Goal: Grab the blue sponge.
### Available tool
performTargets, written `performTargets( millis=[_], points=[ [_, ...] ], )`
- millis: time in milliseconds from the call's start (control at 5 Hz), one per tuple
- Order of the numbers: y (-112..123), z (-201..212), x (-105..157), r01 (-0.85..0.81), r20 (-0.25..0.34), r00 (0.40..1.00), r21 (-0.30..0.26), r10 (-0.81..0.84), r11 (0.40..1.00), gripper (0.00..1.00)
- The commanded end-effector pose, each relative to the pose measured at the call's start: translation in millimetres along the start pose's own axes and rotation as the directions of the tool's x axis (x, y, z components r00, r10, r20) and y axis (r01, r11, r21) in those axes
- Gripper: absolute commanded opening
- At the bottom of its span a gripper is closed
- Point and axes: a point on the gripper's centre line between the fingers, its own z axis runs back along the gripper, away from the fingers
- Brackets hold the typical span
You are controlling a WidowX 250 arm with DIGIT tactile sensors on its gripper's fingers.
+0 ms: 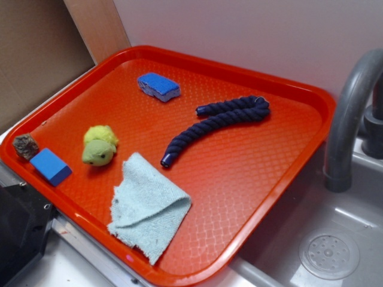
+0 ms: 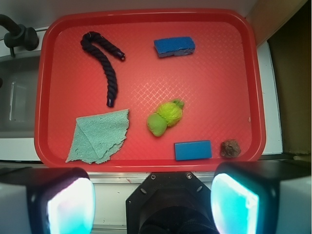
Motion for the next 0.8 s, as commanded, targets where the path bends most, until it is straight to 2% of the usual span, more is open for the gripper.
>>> performTargets(
  millis=[0,200,400,600],
  points=[
    [0,0,0,0.000,0.000,1.000,0.000,0.000,1.000,1.00],
    [-11,-1,26,-0.078,0.074,0.994,-0.026,0.080,0.997,1.00],
    [-17,-9,50,-0.186,0.105,0.977,-0.032,0.188,0.982,1.00],
    [-22,-27,76,-0.362,0.170,0.919,0.000,0.356,0.932,1.00]
  ],
)
